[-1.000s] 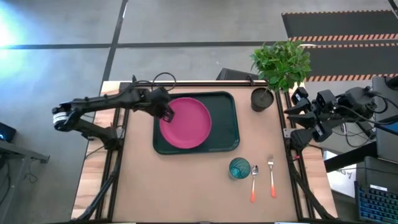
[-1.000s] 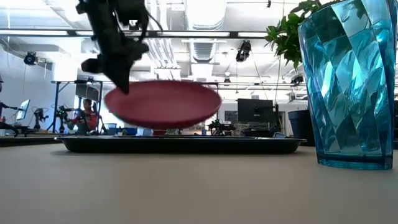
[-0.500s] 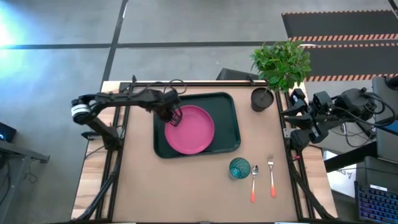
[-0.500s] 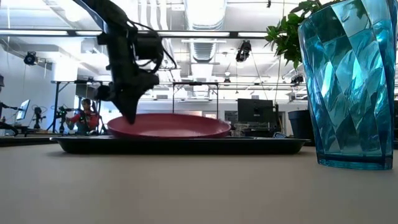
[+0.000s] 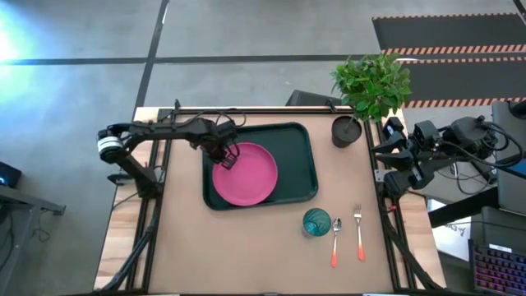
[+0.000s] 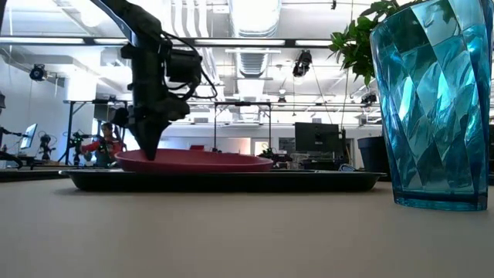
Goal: Pick and place plate/cup/fork/spoon on tray
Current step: Put the pink plate on the left of the black serving tray
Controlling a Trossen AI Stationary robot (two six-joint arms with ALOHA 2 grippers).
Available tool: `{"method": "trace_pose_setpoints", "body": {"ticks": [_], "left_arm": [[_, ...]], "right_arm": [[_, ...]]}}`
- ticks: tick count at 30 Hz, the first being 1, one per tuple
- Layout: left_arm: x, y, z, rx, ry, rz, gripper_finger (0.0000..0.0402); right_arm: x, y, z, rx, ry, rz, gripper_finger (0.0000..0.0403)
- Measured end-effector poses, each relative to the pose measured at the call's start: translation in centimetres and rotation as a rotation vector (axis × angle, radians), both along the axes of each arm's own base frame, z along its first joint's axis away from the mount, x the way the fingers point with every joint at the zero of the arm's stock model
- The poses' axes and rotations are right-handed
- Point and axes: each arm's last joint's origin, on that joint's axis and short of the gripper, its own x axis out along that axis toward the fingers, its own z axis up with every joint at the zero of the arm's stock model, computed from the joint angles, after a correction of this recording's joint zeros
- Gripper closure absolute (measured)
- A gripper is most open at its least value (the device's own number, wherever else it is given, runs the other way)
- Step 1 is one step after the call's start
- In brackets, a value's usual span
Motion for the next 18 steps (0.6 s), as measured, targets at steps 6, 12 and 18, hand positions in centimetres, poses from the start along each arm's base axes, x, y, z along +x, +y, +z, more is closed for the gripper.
{"method": "trace_pose_setpoints", "body": {"ticks": [6, 12, 18], "left_arm": [[-0.04, -0.02, -0.01, 0.004, 0.007, -0.009, 0.0401], [-0.13, 0.00, -0.03, 0.029, 0.027, -0.060, 0.0374], [-0.29, 0.11, -0.03, 0.078, 0.064, -0.070, 0.0315]], "right_arm": [[0.00, 0.00, 0.00, 0.000, 0.000, 0.000, 0.0314], [0.00, 0.00, 0.00, 0.000, 0.000, 0.000, 0.0314], [-0.01, 0.00, 0.00, 0.000, 0.000, 0.000, 0.0314]]}}
